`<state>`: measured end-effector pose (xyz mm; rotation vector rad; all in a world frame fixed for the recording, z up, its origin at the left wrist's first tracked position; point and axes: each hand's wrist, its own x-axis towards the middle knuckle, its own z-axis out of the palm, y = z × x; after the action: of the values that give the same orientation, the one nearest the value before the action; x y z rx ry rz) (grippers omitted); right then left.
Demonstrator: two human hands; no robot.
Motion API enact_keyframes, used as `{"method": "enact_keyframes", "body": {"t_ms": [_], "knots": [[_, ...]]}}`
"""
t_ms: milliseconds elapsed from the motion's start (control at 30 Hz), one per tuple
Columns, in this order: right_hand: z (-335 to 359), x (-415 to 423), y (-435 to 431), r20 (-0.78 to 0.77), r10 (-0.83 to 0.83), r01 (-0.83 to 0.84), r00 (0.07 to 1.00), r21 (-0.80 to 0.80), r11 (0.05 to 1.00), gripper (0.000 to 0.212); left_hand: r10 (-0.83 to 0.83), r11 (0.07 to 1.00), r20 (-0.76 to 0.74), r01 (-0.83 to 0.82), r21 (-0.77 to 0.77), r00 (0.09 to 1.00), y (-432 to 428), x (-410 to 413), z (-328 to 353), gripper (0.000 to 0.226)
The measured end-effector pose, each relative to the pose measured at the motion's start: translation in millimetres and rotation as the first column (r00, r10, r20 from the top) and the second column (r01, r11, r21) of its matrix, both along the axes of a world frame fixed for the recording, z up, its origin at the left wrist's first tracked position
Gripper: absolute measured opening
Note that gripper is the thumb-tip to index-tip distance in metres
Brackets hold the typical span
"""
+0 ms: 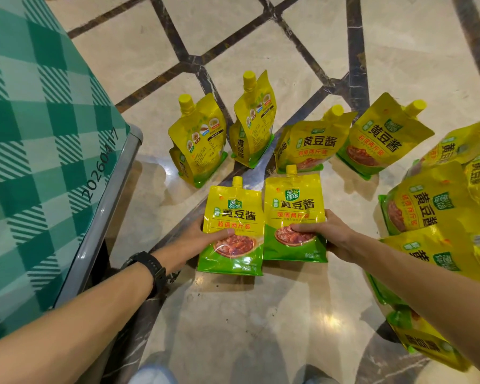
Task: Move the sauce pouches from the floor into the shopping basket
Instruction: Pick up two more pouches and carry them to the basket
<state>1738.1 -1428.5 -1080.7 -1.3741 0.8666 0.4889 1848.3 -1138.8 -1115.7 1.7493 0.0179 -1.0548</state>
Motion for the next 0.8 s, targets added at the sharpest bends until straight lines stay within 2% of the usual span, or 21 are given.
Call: {"method": "enact_keyframes", "body": {"t_ms": [67, 100, 267, 367, 500, 567, 667, 800], "knots": [[-3.6, 0.5, -4.8, -0.014, -0.038, 0.038, 0.999, 0.027, 0.999, 0.090, 0.050, 0.999, 0.013, -0.050, 0.020, 0.999, -4.7, -3.6, 2.1, 0.060], [-4.1, 0.0, -7.1, -0.020, -0.046, 0.047, 0.999, 0.049, 0.998, 0.092, 0.067, 0.997, 0.015, -0.067, 0.026, 0.998, -6.8, -5.4, 4.3, 0.055], [9.1, -11.3, -1.3, -0.041, 0.059, -0.050, 0.997, 0.176, 0.983, 0.054, 0.077, 0.997, 0.026, -0.077, 0.007, 0.997, -6.5, -9.5, 5.9, 0.047], [6.8, -17.9, 8.4, -0.036, 0.039, -0.031, 0.999, 0.203, 0.979, 0.052, 0.051, 0.999, -0.008, -0.051, 0.015, 0.999, -4.7, -6.7, 5.0, 0.056], [10.6, -17.1, 15.2, -0.025, -0.006, 0.010, 1.000, 0.196, 0.981, 0.039, 0.048, 0.999, -0.096, -0.046, 0.022, 0.994, -3.2, 1.2, 5.4, 0.088], [11.8, -17.2, 14.9, -0.039, -0.029, 0.037, 0.999, 0.217, 0.975, 0.034, 0.049, 0.998, -0.163, -0.053, -0.016, 0.985, -3.6, 2.5, 7.1, 0.086], [10.9, -18.8, 16.1, -0.063, -0.044, 0.058, 0.997, 0.253, 0.966, 0.030, 0.043, 0.997, -0.236, -0.058, -0.055, 0.971, -0.9, 2.4, 6.7, 0.069], [5.5, -21.5, 19.2, -0.039, -0.026, 0.035, 0.999, 0.239, 0.970, 0.035, 0.043, 0.998, -0.257, -0.055, -0.038, 0.965, 3.9, 0.8, 5.4, 0.074]]}}
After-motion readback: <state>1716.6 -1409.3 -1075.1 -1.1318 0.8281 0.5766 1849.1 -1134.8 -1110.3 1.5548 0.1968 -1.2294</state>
